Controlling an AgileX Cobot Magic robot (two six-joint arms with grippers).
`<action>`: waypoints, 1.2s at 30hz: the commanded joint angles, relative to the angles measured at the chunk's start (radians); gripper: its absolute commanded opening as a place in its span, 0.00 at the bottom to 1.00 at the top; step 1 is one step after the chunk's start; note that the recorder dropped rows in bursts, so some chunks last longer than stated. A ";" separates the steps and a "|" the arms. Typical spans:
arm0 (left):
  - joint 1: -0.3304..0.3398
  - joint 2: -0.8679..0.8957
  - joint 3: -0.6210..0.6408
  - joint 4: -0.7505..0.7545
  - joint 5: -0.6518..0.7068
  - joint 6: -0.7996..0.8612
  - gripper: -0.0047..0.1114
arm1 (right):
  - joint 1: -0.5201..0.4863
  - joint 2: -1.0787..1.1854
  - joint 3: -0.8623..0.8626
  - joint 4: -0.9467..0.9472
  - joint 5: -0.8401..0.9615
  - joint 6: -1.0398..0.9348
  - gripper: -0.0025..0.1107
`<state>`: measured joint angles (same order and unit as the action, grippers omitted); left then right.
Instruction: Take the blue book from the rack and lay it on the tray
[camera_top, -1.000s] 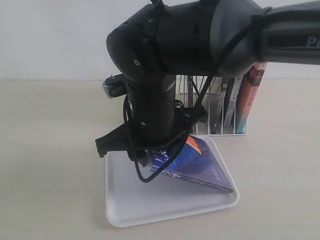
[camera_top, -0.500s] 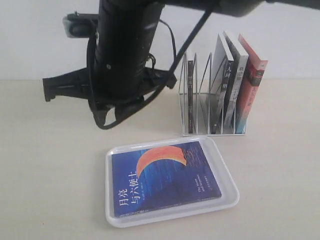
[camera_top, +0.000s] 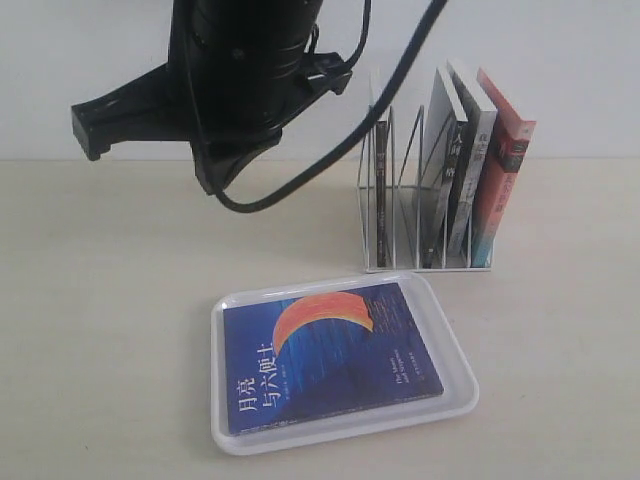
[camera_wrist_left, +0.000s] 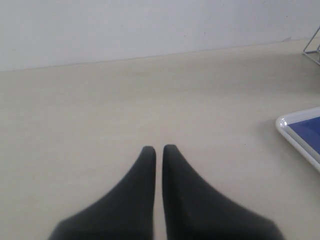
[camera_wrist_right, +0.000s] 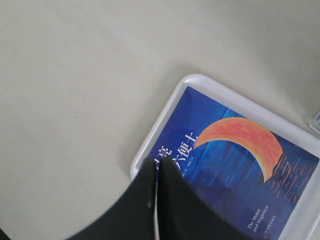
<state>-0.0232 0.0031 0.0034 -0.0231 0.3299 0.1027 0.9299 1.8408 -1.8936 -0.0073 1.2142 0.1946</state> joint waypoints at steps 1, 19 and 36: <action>0.002 -0.003 -0.003 -0.002 -0.016 0.002 0.08 | -0.004 -0.012 -0.007 -0.008 -0.067 -0.026 0.02; 0.002 -0.003 -0.003 -0.002 -0.016 0.002 0.08 | -0.004 -0.436 0.309 -0.226 -0.437 -0.046 0.02; 0.002 -0.003 -0.003 -0.002 -0.016 0.002 0.08 | -0.004 -0.917 1.246 -0.309 -1.128 -0.047 0.02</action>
<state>-0.0232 0.0031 0.0034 -0.0231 0.3299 0.1027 0.9299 0.9688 -0.7499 -0.3055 0.2006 0.1453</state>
